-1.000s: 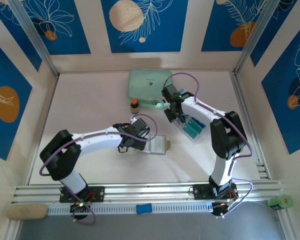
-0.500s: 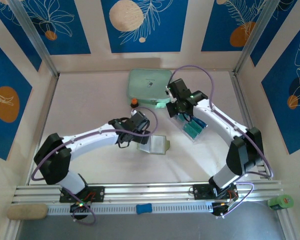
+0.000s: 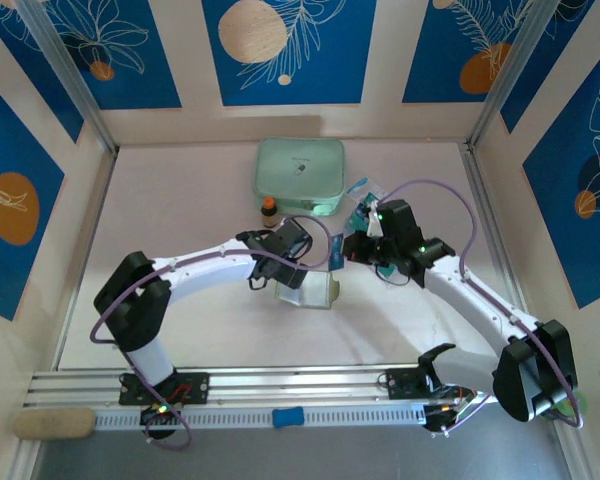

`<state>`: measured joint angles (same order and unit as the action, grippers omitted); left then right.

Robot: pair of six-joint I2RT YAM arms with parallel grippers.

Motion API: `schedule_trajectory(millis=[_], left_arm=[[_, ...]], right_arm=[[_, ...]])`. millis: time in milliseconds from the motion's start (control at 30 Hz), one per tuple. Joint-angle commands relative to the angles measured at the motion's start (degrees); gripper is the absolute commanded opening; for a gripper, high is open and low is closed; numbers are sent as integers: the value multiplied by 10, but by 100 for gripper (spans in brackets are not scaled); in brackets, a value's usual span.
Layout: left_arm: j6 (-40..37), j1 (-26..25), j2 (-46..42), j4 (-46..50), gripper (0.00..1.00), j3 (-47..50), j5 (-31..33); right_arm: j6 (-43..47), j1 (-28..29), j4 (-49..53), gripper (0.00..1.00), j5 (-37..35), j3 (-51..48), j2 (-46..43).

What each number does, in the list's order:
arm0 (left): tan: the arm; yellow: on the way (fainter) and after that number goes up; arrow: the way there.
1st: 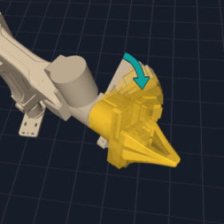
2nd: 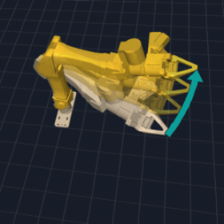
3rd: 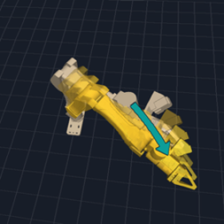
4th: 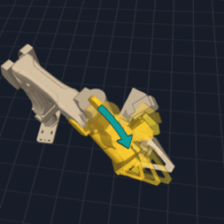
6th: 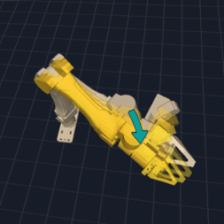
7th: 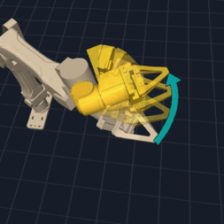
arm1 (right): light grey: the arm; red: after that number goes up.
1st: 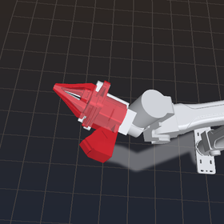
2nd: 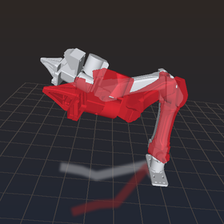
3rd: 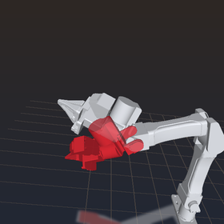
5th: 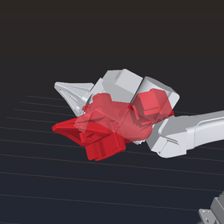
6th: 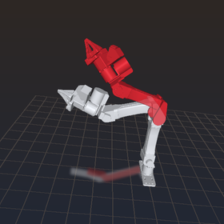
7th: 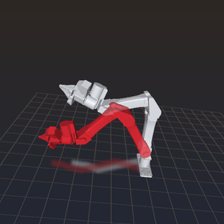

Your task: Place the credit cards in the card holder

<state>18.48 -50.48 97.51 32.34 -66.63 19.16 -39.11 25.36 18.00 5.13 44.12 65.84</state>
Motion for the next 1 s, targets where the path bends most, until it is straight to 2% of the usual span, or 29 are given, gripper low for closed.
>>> schedule_trajectory(millis=[0,167,333,967], left_arm=[[-20,5,0,7,100,17,13],[-10,5,-8,-3,100,50,15],[10,5,-18,-9,100,81,23],[52,5,-40,-11,100,126,40]], right_arm=[[-116,2,-142,0,81,-60,-26],[-172,15,-253,0,78,-149,-33],[-197,29,-321,0,69,-200,-21],[-170,99,-438,0,10,-217,83]])
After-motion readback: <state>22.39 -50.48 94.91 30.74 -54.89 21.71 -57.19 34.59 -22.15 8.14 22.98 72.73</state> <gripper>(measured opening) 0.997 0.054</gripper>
